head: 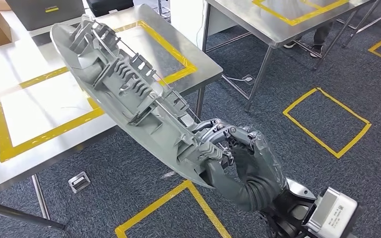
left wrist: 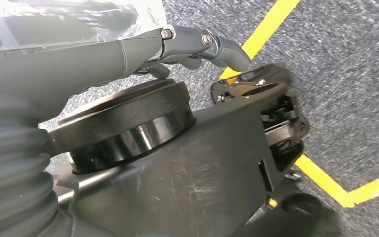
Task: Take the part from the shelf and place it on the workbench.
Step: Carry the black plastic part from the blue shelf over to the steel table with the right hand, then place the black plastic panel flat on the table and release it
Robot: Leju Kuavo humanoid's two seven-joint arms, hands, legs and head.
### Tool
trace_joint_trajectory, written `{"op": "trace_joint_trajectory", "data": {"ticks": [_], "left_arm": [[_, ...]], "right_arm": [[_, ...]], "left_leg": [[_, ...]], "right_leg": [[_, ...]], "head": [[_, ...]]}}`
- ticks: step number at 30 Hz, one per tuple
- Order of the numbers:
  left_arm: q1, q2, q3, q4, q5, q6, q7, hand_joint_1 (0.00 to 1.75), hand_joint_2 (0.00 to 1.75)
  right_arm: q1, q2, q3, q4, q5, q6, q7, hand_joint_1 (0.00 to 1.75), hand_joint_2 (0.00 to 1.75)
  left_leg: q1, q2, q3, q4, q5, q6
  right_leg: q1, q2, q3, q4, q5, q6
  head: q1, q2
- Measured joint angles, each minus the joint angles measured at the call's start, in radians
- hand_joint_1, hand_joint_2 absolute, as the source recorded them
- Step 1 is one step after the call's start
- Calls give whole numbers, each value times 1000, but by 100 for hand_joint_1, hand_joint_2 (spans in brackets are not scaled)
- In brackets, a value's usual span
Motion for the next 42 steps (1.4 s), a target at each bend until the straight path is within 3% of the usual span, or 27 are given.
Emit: {"op": "trace_joint_trajectory", "data": {"ticks": [2,3,4,6,8,11,13,17,18,19,20,21,23,27,29,32,33,34,36,37,39,42], "left_arm": [[1,-1,0,0,0,0,0,0,175],[2,-1,0,0,0,0,0,0,175],[3,-1,0,0,0,0,0,0,175],[3,-2,0,0,0,0,0,0,175],[1,-3,0,0,-2,0,0,0,175],[0,-4,0,-1,-3,0,1,0,175],[-3,-3,0,0,-4,0,2,0,175],[-3,-2,0,0,-5,1,1,0,175],[-3,-1,0,0,-4,1,1,0,175],[-2,-1,0,0,-4,1,1,0,175],[-1,0,0,0,-4,1,1,0,175],[0,0,0,0,-4,1,1,0,175],[3,0,0,0,-4,1,2,0,175],[5,1,0,0,-3,0,1,0,175],[3,0,0,0,-3,0,1,0,175],[3,0,0,0,-3,0,1,0,175],[3,0,0,0,-3,0,1,0,175],[4,0,0,0,-3,0,1,0,175],[4,-1,0,0,-3,0,2,0,175],[4,-2,0,0,-3,0,1,0,175],[3,-4,0,0,-3,0,1,0,175],[2,-4,0,0,-3,0,1,0,175]], "right_arm": [[2,0,0,0,0,0,0,175,175],[2,0,0,0,0,0,0,175,175],[2,0,0,0,0,0,0,175,175],[2,0,0,0,0,0,0,175,175],[1,0,0,1,0,0,0,175,175],[1,1,-1,0,0,0,0,175,175],[1,2,-2,0,0,0,0,175,175],[2,3,-4,0,0,-1,0,175,175],[3,3,-4,0,0,-1,0,175,175],[3,3,-4,0,0,-1,0,175,175],[4,3,-4,0,0,-1,0,175,175],[4,4,-4,0,0,-1,0,175,175],[4,4,-5,1,0,-1,0,175,175],[5,4,-8,0,0,-1,1,175,175],[5,4,-9,0,0,-1,1,175,175],[7,4,-9,0,0,-2,1,175,175],[7,4,-9,0,0,-2,1,175,175],[7,4,-9,0,0,-2,1,175,175],[8,4,-9,0,0,-2,1,175,175],[7,4,-9,0,0,-2,1,175,175],[7,4,-10,1,0,-2,1,175,175],[7,4,-12,0,0,-2,1,175,175]], "left_leg": [[-2,-1,11,0,-12,2],[-2,-1,20,1,-20,1],[-2,-3,31,1,-29,0],[-3,-5,54,0,-47,-5],[-4,-5,65,-3,-61,-16],[-5,-3,79,-2,-69,-32],[-4,-2,64,44,-81,-41],[2,-1,-66,251,-154,-58],[3,-1,-81,258,-147,-61],[5,-1,-82,231,-117,-62],[7,-1,-71,176,-66,-63],[8,-1,-59,122,-23,-61],[4,2,-42,37,13,-50],[-1,5,-22,12,5,-13],[3,4,-10,8,1,-3],[0,4,2,8,-13,6],[-2,3,8,8,-20,6],[-3,1,17,8,-27,6],[-4,-1,37,7,-42,3],[-4,-2,45,7,-49,0],[-5,-2,53,5,-58,-10],[-6,-1,62,14,-65,-26]], "right_leg": [[-1,0,-78,94,-16,4],[-1,0,-96,95,5,3],[0,0,-94,58,46,1],[3,0,-57,-68,140,-7],[9,-1,-30,-155,165,-19],[11,0,-10,-182,151,-38],[7,0,13,-194,145,-48],[5,-1,43,-200,122,-55],[5,0,53,-199,114,-54],[4,1,64,-199,106,-52],[4,1,77,-198,97,-49],[4,2,88,-197,88,-46],[4,2,99,-193,73,-34],[3,2,101,-170,55,-11],[1,1,61,-97,28,-2],[0,1,-58,76,-22,3],[1,1,-82,93,-12,2],[2,1,-88,74,17,-2],[6,1,-58,-42,110,-13],[10,1,-41,-99,137,-19],[18,1,-21,-161,151,-29],[15,2,0,-184,142,-40]], "head": [[3,0],[4,0],[6,0],[9,0],[13,0],[16,0],[12,0],[5,0],[4,0],[3,0],[1,0],[-1,0],[-6,0],[-5,0],[1,0],[12,0],[14,0],[15,0],[17,0],[17,0],[19,0],[21,0]]}}
